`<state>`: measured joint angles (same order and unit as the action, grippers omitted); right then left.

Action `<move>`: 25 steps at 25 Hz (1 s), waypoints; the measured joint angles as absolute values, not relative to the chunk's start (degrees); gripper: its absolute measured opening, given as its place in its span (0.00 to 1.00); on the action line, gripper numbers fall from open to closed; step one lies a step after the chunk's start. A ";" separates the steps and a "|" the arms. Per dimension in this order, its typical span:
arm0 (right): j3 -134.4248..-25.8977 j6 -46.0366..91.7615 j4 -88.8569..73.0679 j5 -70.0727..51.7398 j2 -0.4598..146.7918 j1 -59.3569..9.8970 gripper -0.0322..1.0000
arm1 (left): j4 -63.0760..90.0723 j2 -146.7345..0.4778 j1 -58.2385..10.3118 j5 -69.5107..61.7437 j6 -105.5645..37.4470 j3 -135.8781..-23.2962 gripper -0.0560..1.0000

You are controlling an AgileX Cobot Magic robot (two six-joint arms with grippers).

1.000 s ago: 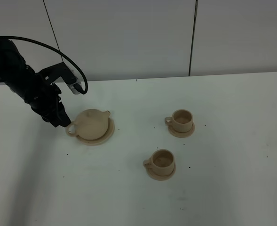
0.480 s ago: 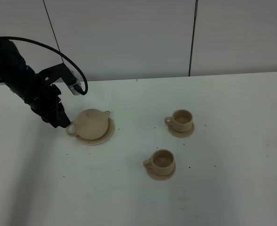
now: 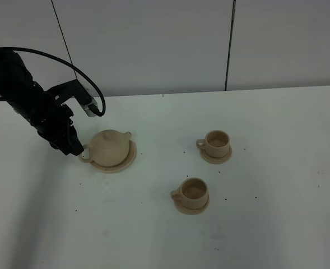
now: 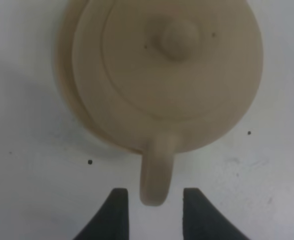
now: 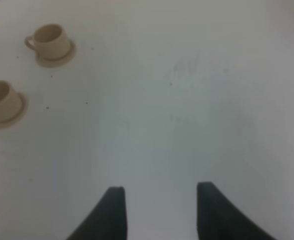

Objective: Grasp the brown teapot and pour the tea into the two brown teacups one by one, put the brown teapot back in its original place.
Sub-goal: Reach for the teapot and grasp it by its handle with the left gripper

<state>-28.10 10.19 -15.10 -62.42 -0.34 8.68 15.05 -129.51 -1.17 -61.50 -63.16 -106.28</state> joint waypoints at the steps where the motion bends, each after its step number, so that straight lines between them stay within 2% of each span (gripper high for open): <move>1: -28.10 10.19 -15.10 -62.42 -0.34 8.68 0.35 | 15.05 -129.51 -1.17 -61.45 -63.16 -106.28 0.37; 25: -28.10 10.19 -15.10 -62.42 -0.34 8.68 0.35 | 14.90 -130.71 -1.76 -60.41 -62.76 -106.28 0.37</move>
<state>-28.10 10.19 -15.10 -62.42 -0.34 8.68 14.90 -130.71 -1.76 -60.41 -62.76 -106.28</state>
